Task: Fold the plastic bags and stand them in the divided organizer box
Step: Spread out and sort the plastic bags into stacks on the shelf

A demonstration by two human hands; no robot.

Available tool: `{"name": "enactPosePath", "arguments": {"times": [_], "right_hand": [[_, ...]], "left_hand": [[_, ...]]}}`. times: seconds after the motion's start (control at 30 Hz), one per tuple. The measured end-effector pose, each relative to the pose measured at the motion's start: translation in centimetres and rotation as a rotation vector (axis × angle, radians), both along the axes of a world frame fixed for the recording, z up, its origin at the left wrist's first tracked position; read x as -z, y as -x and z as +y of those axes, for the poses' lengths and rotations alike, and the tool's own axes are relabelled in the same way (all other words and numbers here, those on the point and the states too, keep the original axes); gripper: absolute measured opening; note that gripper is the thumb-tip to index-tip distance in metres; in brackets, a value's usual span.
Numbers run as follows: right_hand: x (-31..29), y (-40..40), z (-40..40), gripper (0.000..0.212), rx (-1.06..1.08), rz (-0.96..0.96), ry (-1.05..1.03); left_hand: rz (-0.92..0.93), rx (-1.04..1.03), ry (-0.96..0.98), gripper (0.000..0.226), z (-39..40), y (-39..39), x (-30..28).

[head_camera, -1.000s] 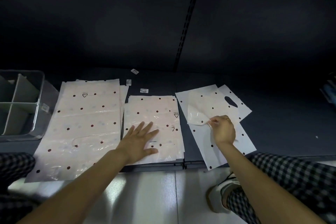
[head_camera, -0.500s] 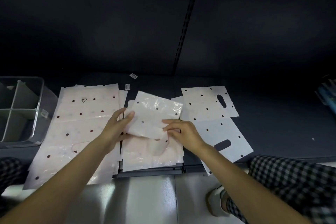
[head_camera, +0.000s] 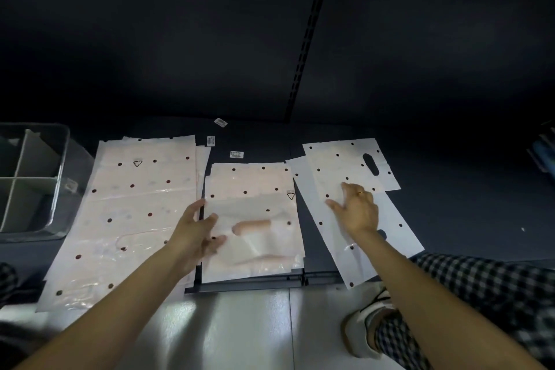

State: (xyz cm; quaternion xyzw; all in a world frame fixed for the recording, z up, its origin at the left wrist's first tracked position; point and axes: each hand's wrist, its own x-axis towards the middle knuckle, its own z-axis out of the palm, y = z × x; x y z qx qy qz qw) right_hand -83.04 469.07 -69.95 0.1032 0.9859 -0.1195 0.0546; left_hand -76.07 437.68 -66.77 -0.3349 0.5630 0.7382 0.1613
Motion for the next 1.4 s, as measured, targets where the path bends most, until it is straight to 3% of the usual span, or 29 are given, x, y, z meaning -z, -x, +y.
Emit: {"name": "enactPosePath", "arguments": {"times": [0.17, 0.3, 0.4, 0.47, 0.53, 0.6, 0.67, 0.73, 0.87, 0.97, 1.07, 1.13, 1.2, 1.33, 1.4], "right_hand": [[-0.6, 1.8, 0.1, 0.026, 0.019, 0.072, -0.087], [-1.5, 1.7, 0.0, 0.022, 0.09, 0.133, 0.034], [-3.0, 1.7, -2.1, 0.024, 0.129, 0.191, 0.267], [-4.4, 1.8, -4.7, 0.019, 0.205, 0.137, 0.618], [-6.1, 1.7, -7.8, 0.014, 0.29, -0.042, 0.978], [-7.7, 0.8, -10.6, 0.013, 0.353, -0.226, 1.245], [-8.3, -0.2, -12.6, 0.015, 0.321, -0.332, 1.383], [-8.2, -1.1, -13.9, 0.017, 0.177, -0.394, 1.406], [-7.0, -1.5, -12.8, 0.022, -0.067, -0.323, 1.176], [-5.2, -1.1, -8.8, 0.023, -0.014, -0.057, 0.67], [-2.7, -1.7, -4.2, 0.067, -0.006, -0.083, 0.179], [-1.4, -2.4, -2.4, 0.083, -0.019, -0.167, 0.045], [-0.5, -3.1, -1.7, 0.076, -0.012, -0.12, 0.035], [0.0, -3.3, -1.6, 0.029, 0.031, 0.106, 0.062], [0.1, -3.1, -1.5, 0.019, 0.037, 0.113, 0.041]], "left_hand": [[0.023, 0.124, 0.194, 0.045, 0.9, -0.6, -0.2], [0.109, 0.224, 0.378, 0.041, 0.3, -0.8, 0.3], [0.201, 0.3, 0.751, 0.041, -0.4, -0.5, 0.4], [0.308, 0.269, 0.95, 0.045, -0.5, -0.4, 0.2], [0.428, 0.28, 0.853, 0.05, -0.1, -0.4, -0.4], [0.447, 0.4, 0.55, 0.065, 1.1, -0.5, -1.2], [0.429, 0.516, 0.358, 0.083, 2.7, -0.8, -1.7], [0.442, 0.512, 0.342, 0.09, 3.8, -0.9, -1.5], [0.404, 0.314, 0.495, 0.072, 3.5, 0.0, -1.4], [0.322, 0.273, 0.536, 0.068, 2.0, 0.6, -0.9], [0.276, 0.293, 0.602, 0.07, 0.6, 1.0, -0.3], [0.24, 0.357, 0.664, 0.072, 0.0, 1.1, 0.1], [0.224, 0.434, 0.694, 0.074, -0.3, 1.2, 0.3], [0.22, 0.501, 0.681, 0.072, -0.4, 1.4, 0.6], [0.213, 0.52, 0.614, 0.072, -0.5, 1.4, 0.6]]}}
